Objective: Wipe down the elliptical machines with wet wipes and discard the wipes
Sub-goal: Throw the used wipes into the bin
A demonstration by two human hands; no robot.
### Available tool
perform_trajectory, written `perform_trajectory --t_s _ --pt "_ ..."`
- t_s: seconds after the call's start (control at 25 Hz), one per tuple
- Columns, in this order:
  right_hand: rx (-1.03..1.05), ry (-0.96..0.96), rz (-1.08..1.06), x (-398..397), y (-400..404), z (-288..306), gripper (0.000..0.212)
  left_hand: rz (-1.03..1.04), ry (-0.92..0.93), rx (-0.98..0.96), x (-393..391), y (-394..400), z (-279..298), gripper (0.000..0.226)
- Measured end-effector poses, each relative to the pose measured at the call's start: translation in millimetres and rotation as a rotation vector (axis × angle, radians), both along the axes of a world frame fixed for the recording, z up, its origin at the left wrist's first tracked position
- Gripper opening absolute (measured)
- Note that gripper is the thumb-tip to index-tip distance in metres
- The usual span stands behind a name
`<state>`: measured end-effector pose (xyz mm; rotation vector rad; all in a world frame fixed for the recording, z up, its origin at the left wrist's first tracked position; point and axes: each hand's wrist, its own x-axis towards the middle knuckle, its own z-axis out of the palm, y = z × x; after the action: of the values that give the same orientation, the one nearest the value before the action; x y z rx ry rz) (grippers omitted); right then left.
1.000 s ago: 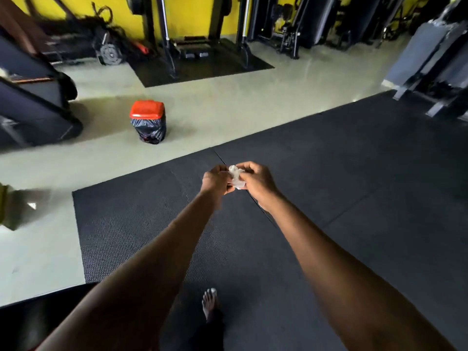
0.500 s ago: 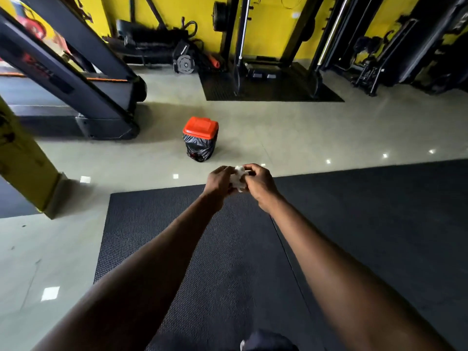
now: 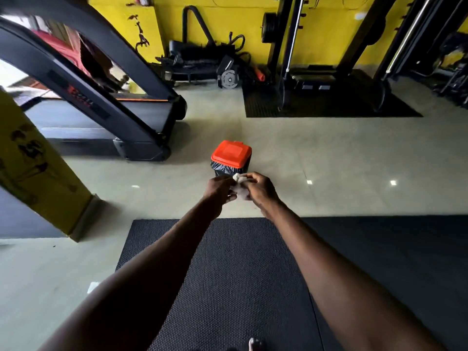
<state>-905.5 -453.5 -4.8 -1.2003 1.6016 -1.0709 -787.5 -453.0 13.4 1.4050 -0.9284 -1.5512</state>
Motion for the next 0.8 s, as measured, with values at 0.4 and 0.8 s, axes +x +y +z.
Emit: perform_trajectory --t_s 0.4,0.8 --pt "0.024 -0.007 -0.022 -6 -279 -35 0.021 0.105 0.063 0.039 -9 -274 -39 0.017" --pt "0.128 -0.076 -0.073 52 -580 -53 0.016 0.005 0.075 0.124 50 -588 -66 0.024"
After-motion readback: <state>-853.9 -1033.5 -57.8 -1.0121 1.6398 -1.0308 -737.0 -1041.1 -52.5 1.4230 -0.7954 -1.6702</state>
